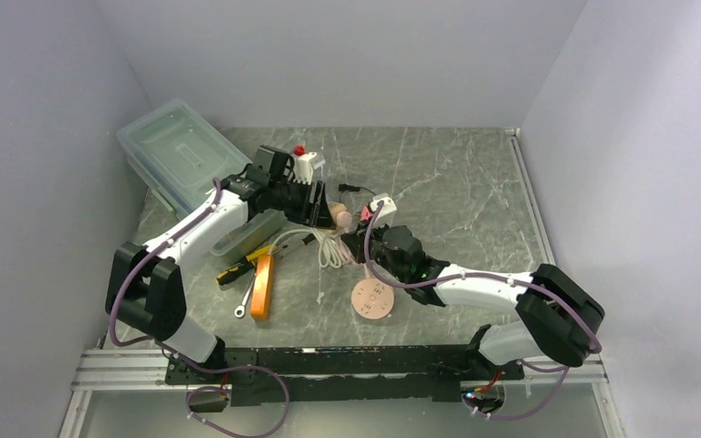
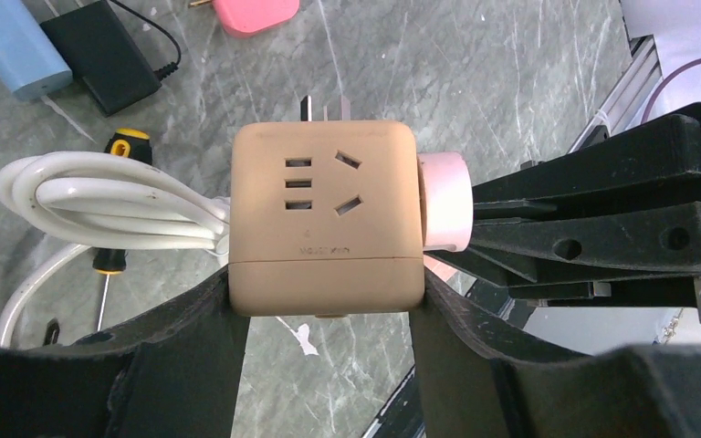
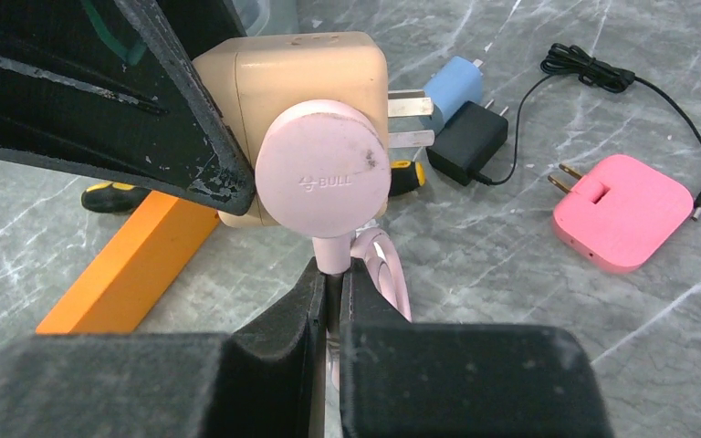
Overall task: Pull the plug off the socket
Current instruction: Remove the plug from the socket.
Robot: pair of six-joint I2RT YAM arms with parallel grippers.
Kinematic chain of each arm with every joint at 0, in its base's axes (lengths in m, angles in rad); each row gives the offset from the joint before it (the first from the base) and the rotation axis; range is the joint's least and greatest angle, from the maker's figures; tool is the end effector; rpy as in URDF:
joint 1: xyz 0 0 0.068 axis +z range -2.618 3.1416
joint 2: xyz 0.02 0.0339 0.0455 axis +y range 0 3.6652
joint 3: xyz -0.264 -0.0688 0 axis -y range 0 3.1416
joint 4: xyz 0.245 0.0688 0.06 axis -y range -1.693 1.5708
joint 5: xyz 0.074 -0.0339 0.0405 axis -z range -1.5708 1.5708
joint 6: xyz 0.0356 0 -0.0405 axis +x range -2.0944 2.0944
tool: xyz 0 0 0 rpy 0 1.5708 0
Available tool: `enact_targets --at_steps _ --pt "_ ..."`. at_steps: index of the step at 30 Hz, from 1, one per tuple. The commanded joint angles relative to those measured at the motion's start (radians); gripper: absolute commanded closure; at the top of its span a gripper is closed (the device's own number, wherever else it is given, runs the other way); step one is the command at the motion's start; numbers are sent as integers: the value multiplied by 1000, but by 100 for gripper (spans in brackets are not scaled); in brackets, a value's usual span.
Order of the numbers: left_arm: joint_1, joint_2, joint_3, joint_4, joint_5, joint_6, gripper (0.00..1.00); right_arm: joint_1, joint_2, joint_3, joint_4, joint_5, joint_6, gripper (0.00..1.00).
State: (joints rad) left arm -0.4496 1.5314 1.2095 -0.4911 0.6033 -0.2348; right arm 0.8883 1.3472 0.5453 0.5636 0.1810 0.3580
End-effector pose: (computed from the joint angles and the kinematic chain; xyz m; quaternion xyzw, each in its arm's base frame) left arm 0.2902 -0.1625 0.2817 0.2044 0.8702 -0.3785 0.2401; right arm 0.1821 0.2139 0.2108 -0.1513 0.7702 0.3015 0.5413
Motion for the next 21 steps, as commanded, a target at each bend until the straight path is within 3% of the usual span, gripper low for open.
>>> enact_targets --at_steps 1,7,15,21 --pt "24 -84 35 121 141 -49 100 -6 38 4 -106 48 9 100" --pt "24 -78 54 47 -9 7 100 -6 -18 -25 -80 56 -6 100" --pt "-48 -16 121 -121 -439 120 100 -6 -193 -119 3 36 -38 100" --pt "-75 11 132 -151 -547 134 100 -6 -266 -152 15 38 -50 100"
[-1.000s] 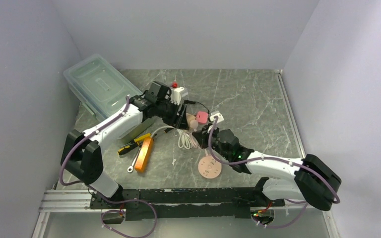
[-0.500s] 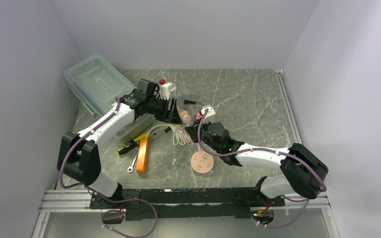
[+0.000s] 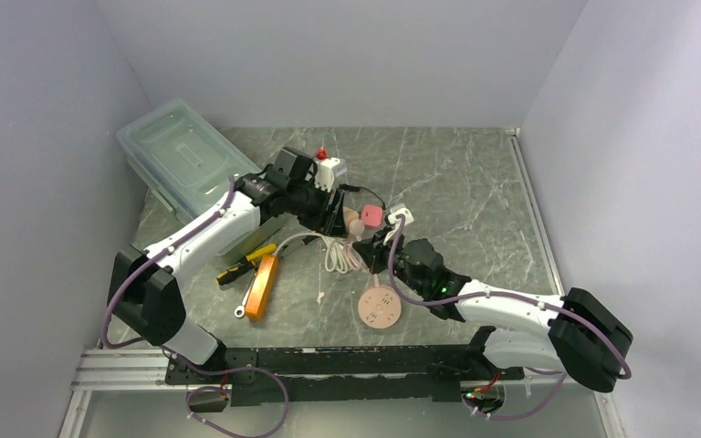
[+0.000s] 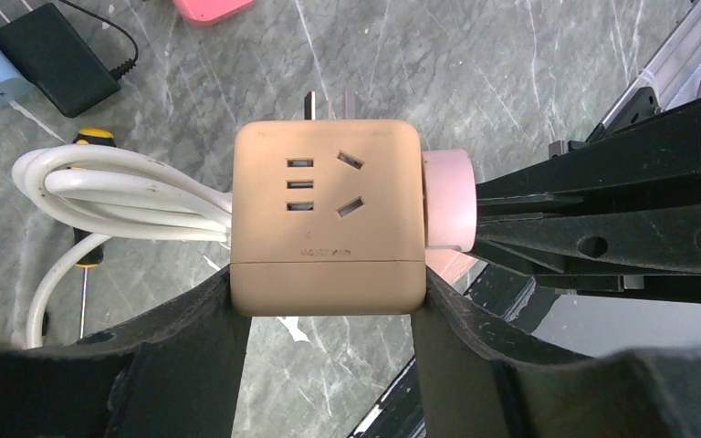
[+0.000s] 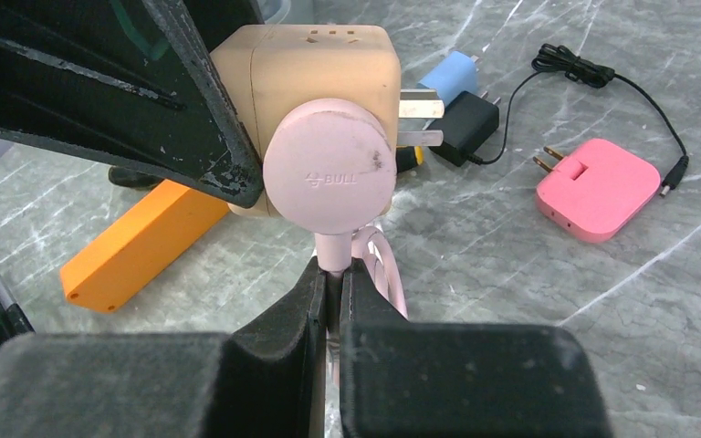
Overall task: Pull the plug off the socket
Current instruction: Remove the plug from the socket.
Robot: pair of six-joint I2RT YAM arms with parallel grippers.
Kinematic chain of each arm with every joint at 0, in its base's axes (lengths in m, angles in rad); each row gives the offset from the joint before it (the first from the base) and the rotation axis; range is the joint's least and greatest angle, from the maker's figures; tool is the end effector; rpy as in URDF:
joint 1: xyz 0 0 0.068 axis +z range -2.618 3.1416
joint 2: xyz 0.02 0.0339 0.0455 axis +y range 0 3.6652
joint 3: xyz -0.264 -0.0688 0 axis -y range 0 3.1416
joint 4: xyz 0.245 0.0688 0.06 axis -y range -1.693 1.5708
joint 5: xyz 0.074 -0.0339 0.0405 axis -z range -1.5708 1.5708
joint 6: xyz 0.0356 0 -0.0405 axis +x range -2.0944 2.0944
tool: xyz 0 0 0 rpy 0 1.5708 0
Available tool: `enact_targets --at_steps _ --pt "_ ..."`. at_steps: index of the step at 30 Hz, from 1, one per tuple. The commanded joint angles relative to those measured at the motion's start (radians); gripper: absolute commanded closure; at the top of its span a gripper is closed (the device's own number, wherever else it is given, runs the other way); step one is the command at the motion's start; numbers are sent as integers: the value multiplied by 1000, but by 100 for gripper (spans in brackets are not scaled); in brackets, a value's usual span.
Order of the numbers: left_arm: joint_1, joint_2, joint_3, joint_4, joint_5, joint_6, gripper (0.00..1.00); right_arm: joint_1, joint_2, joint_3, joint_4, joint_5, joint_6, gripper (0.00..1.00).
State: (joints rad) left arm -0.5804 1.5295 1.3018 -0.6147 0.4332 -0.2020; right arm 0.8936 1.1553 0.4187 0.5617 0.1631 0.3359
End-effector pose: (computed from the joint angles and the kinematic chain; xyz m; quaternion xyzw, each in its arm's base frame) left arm 0.2695 -0.1946 0.3011 0.2468 0.8819 -0.3183 0.2450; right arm 0.1566 0.1855 0.2159 -0.1599 0.7485 0.3184 0.5592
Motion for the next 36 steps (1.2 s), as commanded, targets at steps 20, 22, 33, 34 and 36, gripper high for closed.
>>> enact_targets --at_steps 20,22,33,34,36 --pt "50 -2 4 55 -101 63 100 -25 -38 12 -60 73 -24 23" --pt "48 -7 2 57 -104 74 100 -46 -52 7 -58 39 -29 24" --pt "-96 33 21 1 -225 168 100 -137 -55 43 -75 -220 -17 34" --pt "-101 39 23 -2 -220 168 100 -137 -58 38 -67 -226 -14 34" --pt "-111 48 27 -3 -202 174 100 -140 -59 38 -65 -224 -8 34"
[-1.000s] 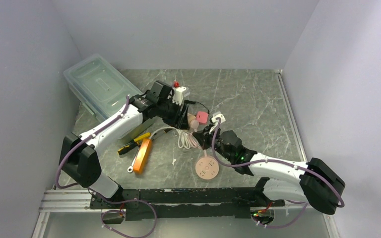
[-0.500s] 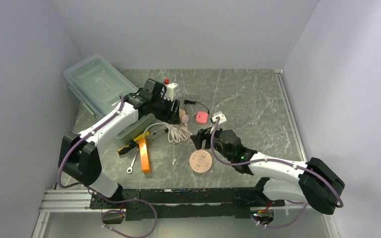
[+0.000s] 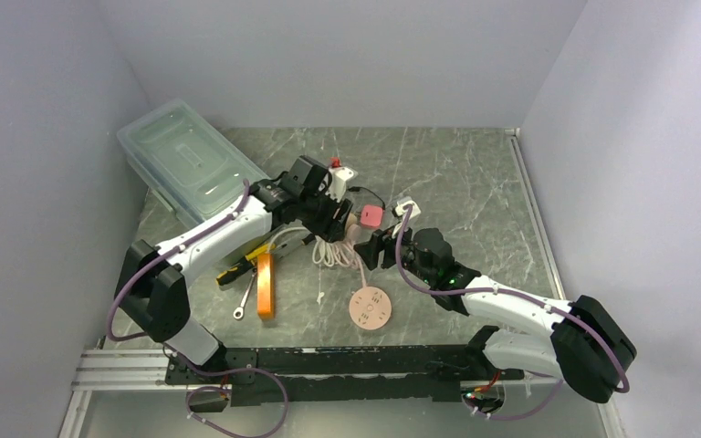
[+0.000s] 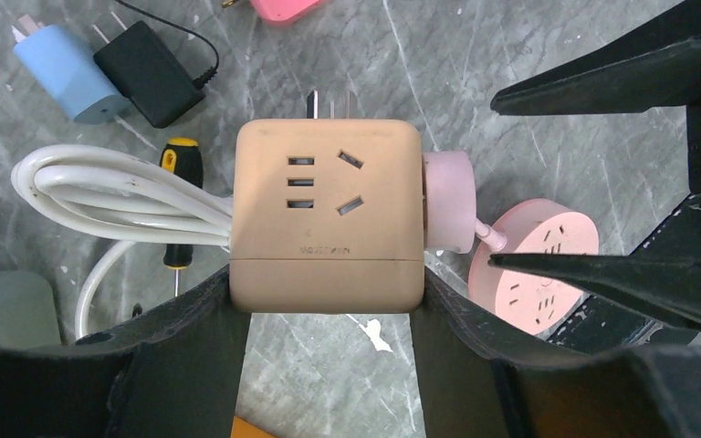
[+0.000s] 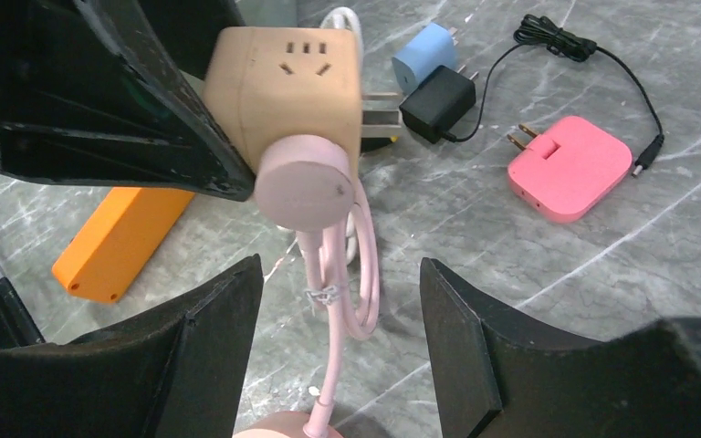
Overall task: Pull the plug off the socket
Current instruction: Remove the plug from the socket.
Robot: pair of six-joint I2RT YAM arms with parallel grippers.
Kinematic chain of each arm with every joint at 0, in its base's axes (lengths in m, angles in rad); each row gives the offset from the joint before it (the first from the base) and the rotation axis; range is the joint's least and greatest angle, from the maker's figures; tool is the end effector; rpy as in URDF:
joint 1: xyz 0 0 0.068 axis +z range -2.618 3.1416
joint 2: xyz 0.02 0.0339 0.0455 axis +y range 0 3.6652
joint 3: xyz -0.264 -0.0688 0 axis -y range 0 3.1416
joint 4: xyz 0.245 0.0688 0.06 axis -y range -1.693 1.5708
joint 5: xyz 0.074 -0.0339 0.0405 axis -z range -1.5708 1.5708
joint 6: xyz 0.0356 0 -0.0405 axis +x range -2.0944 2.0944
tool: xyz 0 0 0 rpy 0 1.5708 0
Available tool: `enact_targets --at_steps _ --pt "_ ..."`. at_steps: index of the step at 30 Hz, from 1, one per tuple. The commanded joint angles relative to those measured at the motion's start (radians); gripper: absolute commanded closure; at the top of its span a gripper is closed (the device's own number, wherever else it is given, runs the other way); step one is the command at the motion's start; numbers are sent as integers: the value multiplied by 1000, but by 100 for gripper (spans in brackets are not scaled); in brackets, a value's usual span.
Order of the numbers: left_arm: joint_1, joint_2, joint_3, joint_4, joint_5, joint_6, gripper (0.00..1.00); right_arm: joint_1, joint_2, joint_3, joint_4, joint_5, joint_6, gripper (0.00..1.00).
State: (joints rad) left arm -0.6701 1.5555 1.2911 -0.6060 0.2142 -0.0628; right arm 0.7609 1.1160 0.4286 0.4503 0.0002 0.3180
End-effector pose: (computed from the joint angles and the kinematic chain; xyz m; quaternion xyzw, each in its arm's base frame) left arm 0.2604 -0.2160 0.2882 0.3142 0.8802 -0.2160 0.2825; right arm 0.1724 0.1641 0.2158 -0.1725 0.7666 0.3176 0.5307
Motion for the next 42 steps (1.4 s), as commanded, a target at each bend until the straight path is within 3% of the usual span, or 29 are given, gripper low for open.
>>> enact_targets --at_steps 1,11,26,38,42 --pt "-27 26 38 -13 24 37 100 -9 -19 29 45 -64 10 34" --pt "-76 51 44 -32 26 76 100 -14 -18 30 47 -50 18 34" --pt "-110 39 38 -35 46 124 100 -35 -7 39 22 -24 18 46" --pt "-125 41 39 -34 36 123 100 -35 30 58 13 -14 15 45" --pt "-125 40 36 -29 35 119 100 -35 41 65 -1 -3 18 55"
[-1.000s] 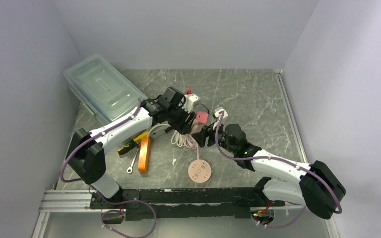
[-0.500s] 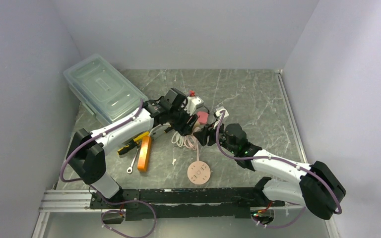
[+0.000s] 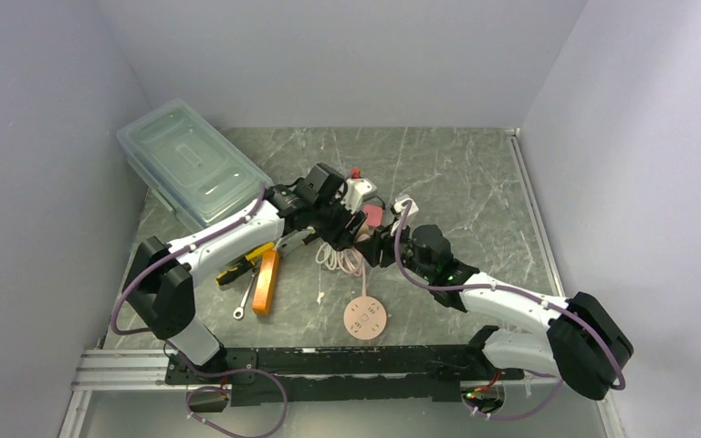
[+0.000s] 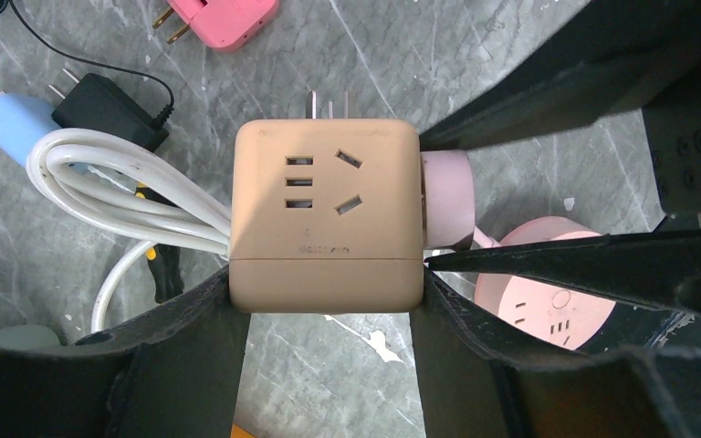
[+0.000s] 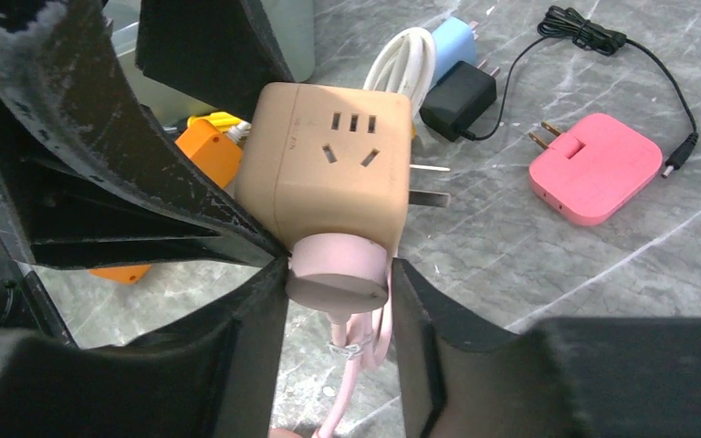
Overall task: Pull the plug off the socket
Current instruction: Remove the plug from the socket.
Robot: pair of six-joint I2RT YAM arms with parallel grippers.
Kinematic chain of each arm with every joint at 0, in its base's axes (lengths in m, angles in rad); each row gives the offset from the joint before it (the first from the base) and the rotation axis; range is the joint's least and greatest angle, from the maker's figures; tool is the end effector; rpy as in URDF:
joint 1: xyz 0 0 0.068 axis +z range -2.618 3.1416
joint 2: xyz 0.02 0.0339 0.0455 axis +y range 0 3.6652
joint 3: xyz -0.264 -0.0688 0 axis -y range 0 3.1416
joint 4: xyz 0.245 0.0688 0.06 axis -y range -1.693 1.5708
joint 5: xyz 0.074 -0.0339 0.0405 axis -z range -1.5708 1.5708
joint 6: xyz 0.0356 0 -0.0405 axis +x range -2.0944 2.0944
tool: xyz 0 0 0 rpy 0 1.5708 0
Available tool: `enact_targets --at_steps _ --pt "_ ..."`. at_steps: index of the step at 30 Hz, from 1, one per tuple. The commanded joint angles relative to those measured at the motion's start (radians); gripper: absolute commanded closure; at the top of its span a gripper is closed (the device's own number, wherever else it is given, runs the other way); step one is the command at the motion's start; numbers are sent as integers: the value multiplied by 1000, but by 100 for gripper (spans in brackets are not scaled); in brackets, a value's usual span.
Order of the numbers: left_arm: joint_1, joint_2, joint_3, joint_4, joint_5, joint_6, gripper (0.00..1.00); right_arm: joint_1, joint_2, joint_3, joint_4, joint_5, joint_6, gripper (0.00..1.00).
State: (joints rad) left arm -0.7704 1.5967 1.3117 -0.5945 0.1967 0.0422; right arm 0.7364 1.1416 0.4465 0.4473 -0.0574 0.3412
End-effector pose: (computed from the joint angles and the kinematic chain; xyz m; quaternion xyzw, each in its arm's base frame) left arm 0.2451 -0.2475 0.2822 0.4006 0.8469 -0.2064 0.2822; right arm 0.1786 0.1647 0.2159 -0.1721 0.7699 0.3345 0.5154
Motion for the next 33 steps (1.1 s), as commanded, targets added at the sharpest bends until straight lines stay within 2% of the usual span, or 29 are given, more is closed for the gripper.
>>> enact_targets --at_steps 1,4,8,13,19,22,25,28,30,33 --pt "-24 -2 16 -42 47 13 100 -11 17 47 1 73 -3 58" --pt "-24 -6 13 -37 21 6 100 -11 13 46 -6 95 -1 73" --pt "-24 1 15 -44 -82 -17 100 -11 -8 35 -2 112 -2 100" --pt "-24 41 37 -91 -231 -35 100 -11 -49 8 22 98 -6 100" --pt "-23 51 43 -102 -276 -78 100 -11 -55 -3 50 41 -5 100" --pt "-4 37 39 -88 -199 -76 100 -11 -61 -6 44 53 -10 100" --pt "32 0 28 -56 -2 -55 100 -12 -82 -21 43 53 -31 100" --pt "49 -51 8 -24 135 9 100 -22 -107 -29 35 -16 -78 100" --pt "49 -76 -11 -4 166 25 100 -32 -120 -35 43 -52 -84 100" --pt "49 -88 -15 -4 126 21 100 -42 -126 -34 36 -60 -89 100"
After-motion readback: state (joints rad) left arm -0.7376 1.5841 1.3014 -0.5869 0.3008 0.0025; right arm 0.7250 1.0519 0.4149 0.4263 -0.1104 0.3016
